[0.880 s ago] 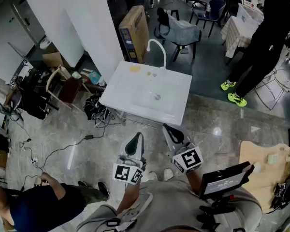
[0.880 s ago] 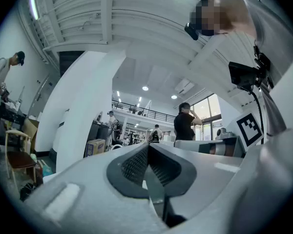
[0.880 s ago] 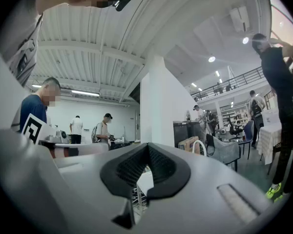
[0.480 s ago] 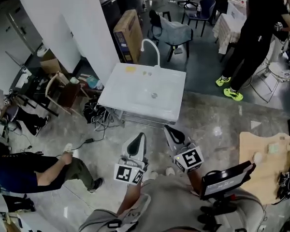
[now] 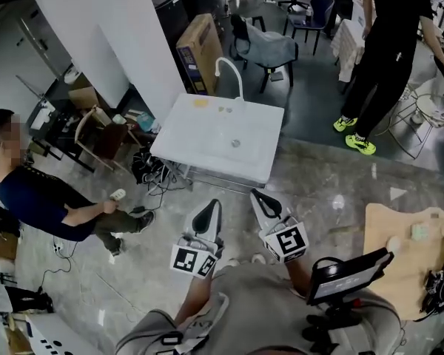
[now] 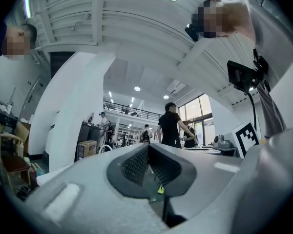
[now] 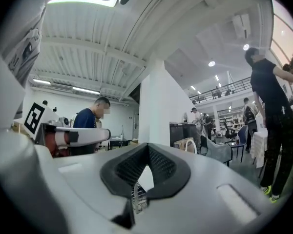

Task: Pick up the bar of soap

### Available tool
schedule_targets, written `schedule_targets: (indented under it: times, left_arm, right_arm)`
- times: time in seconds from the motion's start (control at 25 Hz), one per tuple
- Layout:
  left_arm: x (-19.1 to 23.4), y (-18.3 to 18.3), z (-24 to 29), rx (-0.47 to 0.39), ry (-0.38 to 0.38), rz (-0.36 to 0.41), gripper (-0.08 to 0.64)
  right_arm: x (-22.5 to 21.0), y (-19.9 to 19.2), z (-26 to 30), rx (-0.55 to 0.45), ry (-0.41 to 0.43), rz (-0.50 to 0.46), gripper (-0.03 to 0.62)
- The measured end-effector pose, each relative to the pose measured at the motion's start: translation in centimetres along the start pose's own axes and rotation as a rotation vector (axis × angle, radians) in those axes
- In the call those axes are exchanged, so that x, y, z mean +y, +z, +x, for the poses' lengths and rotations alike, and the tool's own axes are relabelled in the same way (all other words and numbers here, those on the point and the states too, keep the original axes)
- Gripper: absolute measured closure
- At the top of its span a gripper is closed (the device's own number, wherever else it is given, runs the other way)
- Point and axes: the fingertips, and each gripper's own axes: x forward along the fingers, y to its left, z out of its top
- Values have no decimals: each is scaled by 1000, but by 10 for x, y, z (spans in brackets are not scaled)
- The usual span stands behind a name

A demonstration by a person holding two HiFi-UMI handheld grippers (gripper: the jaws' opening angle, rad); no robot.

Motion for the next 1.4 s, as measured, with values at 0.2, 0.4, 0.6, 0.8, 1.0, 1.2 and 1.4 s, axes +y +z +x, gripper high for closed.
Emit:
schedule_targets:
  times: [0.2, 0.4, 0.6, 0.8, 1.0, 1.2, 1.4]
  left_arm:
    - [-17, -14, 6, 17, 28, -6, 568]
    - [-13, -11, 4, 25, 48, -14, 568]
    - [-2, -11, 17, 11, 49, -28, 568]
    - [19, -13, 37, 10, 16, -44, 568]
    - [59, -10, 51, 0, 3, -54, 568]
    - [108, -14, 58, 5, 1, -70, 569]
    - [160, -12, 66, 8, -14, -76, 569]
  right_arm:
    - [-22, -12, -8, -3, -3, 30, 589]
    - [-25, -9, -3, 9, 4, 39, 589]
    - [-38, -6, 2, 7, -26, 31, 589]
    - [-44, -3, 27, 7, -36, -3, 589]
    - [-41, -3, 69, 15, -44, -5, 589]
    - [-31, -10, 117, 34, -37, -6, 589]
    - [-24, -6, 168, 29, -49, -19, 591]
